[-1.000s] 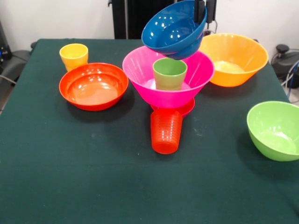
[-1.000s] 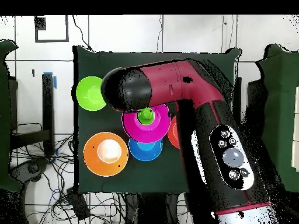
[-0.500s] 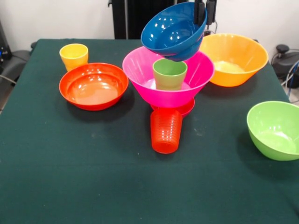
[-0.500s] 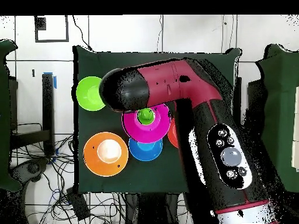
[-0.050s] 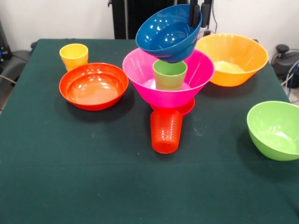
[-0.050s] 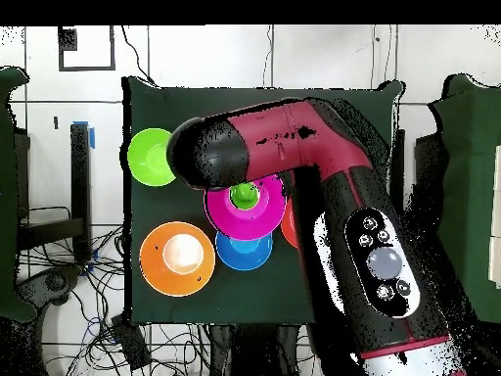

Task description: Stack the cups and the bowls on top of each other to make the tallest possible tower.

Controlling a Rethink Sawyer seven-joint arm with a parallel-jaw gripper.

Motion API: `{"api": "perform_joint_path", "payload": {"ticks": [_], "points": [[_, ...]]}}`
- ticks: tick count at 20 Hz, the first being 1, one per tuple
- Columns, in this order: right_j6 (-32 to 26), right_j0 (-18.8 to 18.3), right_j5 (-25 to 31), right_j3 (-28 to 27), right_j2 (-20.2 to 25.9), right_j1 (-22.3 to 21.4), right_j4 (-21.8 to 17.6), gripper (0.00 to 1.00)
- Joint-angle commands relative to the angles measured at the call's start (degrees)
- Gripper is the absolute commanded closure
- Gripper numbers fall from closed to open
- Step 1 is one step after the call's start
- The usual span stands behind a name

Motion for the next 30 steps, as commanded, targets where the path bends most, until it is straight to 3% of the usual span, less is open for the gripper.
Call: {"api": "perform_joint_path", "payload": {"ticks": [1,20,30], "points": [[-9.6,2.2,0.9,2.8,-0.6,2.3,-6.5,1.0],[-3.1,5.8,0.9,3.9,-4.2,-0.1,-9.7,1.0],[-2.8,7.5,1.2,2.5,-6.4,0.3,-11.8,1.0]]}}
